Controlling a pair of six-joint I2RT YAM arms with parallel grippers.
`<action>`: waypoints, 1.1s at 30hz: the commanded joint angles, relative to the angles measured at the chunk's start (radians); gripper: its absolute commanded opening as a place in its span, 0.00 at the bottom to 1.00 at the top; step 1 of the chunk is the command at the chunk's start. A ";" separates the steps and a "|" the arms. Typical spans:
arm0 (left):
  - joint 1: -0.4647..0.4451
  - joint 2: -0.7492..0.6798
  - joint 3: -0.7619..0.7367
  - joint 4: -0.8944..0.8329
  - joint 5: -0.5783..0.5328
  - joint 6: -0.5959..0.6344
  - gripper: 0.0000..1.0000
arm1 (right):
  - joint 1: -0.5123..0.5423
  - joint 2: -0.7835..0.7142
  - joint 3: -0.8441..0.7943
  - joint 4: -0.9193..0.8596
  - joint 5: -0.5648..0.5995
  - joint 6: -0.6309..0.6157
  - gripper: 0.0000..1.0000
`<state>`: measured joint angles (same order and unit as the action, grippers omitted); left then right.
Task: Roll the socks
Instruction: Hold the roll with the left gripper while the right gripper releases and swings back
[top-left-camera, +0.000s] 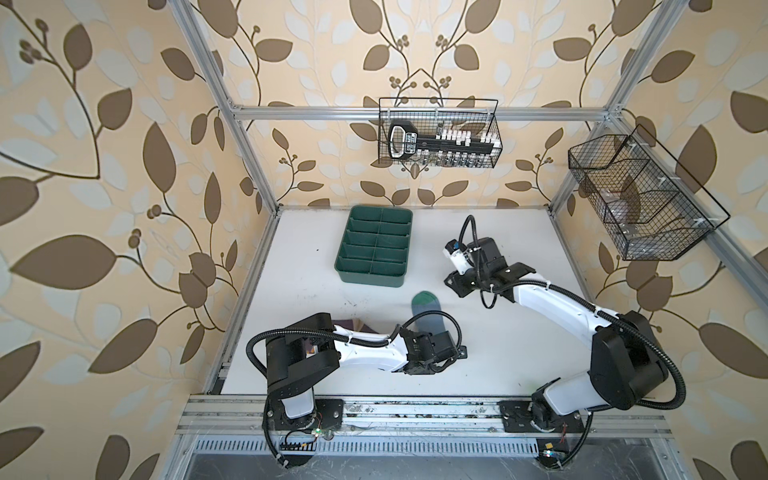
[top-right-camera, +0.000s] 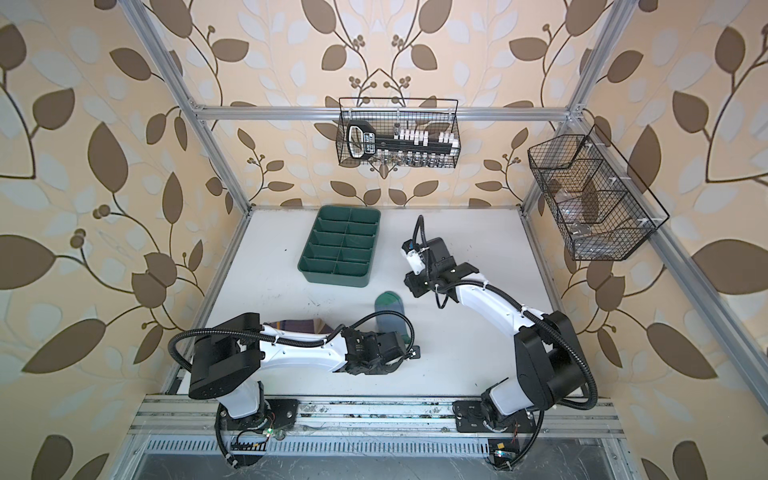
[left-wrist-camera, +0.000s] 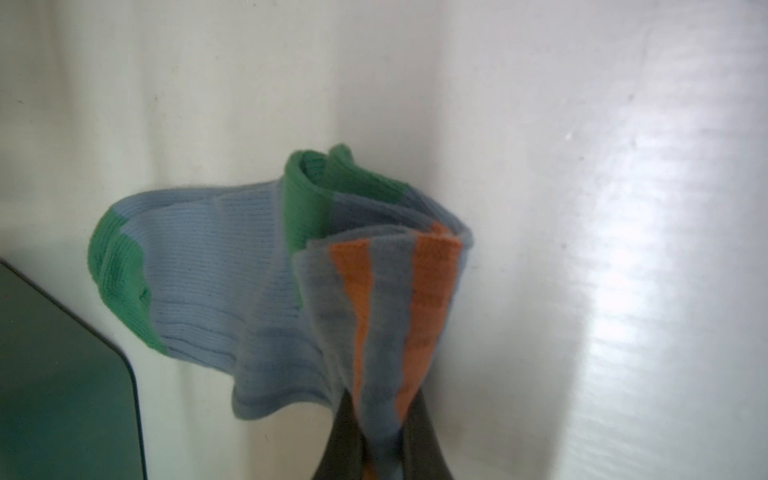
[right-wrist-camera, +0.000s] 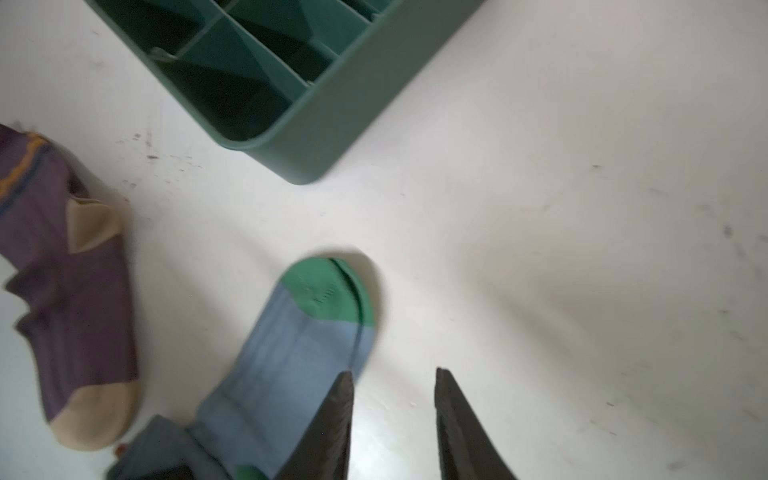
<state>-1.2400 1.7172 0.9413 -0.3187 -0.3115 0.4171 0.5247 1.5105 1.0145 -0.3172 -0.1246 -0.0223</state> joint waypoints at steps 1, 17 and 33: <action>0.000 0.020 0.016 -0.059 0.077 -0.019 0.00 | 0.075 0.088 0.015 0.058 0.046 0.023 0.39; -0.025 -0.046 0.011 -0.082 0.066 -0.036 0.01 | 0.103 0.372 0.012 0.115 0.199 0.220 0.38; -0.059 -0.058 0.045 -0.134 0.149 -0.110 0.01 | 0.013 0.246 -0.121 0.297 0.186 0.235 0.38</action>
<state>-1.2774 1.6951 0.9508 -0.3824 -0.2749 0.3313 0.5289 1.7924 0.9363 -0.0597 0.0490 0.2569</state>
